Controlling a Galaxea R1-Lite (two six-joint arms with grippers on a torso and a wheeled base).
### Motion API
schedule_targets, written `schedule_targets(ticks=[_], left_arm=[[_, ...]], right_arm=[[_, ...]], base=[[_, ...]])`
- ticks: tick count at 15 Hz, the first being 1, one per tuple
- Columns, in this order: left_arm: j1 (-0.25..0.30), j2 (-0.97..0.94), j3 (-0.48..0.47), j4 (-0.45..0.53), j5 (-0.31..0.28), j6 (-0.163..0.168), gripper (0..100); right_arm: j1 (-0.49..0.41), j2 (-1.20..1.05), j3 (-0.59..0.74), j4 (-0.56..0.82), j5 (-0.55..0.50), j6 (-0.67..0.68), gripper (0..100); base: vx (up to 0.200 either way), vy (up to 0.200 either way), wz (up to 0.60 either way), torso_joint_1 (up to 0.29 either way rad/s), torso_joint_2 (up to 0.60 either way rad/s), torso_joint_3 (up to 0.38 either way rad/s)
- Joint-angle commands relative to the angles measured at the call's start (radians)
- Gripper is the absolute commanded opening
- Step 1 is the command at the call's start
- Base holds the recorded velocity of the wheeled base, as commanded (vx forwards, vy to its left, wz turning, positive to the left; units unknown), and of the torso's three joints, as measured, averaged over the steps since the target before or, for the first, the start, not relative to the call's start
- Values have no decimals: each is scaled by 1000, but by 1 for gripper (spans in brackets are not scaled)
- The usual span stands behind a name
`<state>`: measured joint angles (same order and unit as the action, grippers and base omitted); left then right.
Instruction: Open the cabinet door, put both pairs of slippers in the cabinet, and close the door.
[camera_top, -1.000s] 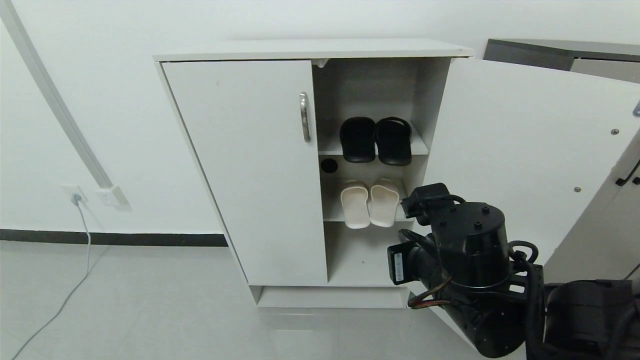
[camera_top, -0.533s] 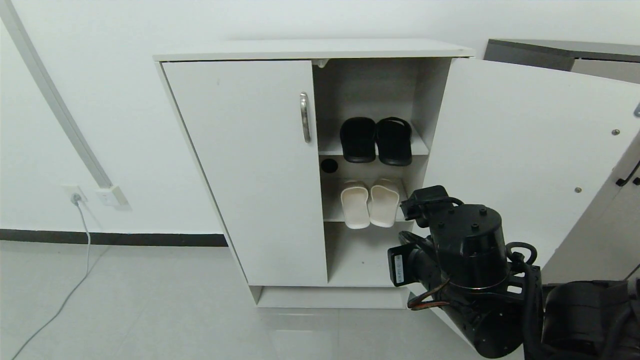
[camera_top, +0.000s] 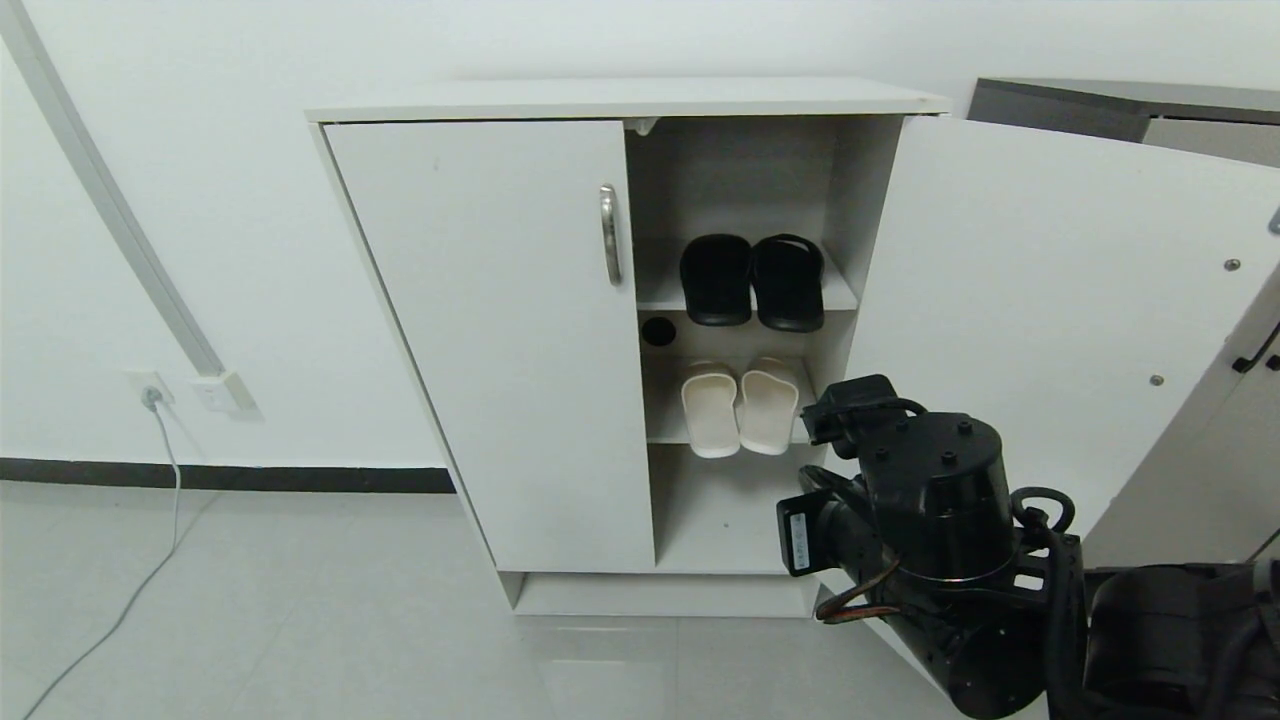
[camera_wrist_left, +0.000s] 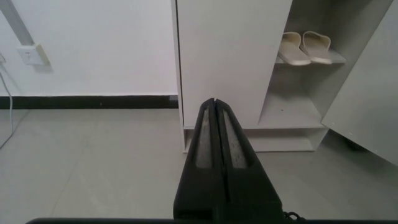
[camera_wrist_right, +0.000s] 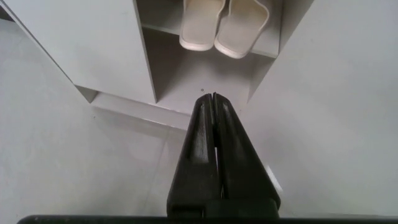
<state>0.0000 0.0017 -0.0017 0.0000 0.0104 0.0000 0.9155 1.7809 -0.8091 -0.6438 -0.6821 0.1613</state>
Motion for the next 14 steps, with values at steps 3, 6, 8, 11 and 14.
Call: schedule_targets(ticks=[3,6,8,11,14], left_arm=[[0,0,0,0,0,0,0],[0,0,0,0,0,0,0],[0,0,0,0,0,0,0],[0,0,0,0,0,0,0],[0,0,0,0,0,0,0]], right_arm=[[0,5,2,1,1,-2,0],[-3,0,-1,1,0,-5,0],[-12,-3,-5,1,0,-6,0],[-17,-6,-5,0,-2,-6,0],[-17,-6,-4,0,-2,-8,0]], base=[[0,0,0,2,-129,-140],[0,0,0,32,-276,-359],[0,0,0,41,-549,-361],[0,0,0,97,-473,-356],[0,0,0,128,-463,-336]])
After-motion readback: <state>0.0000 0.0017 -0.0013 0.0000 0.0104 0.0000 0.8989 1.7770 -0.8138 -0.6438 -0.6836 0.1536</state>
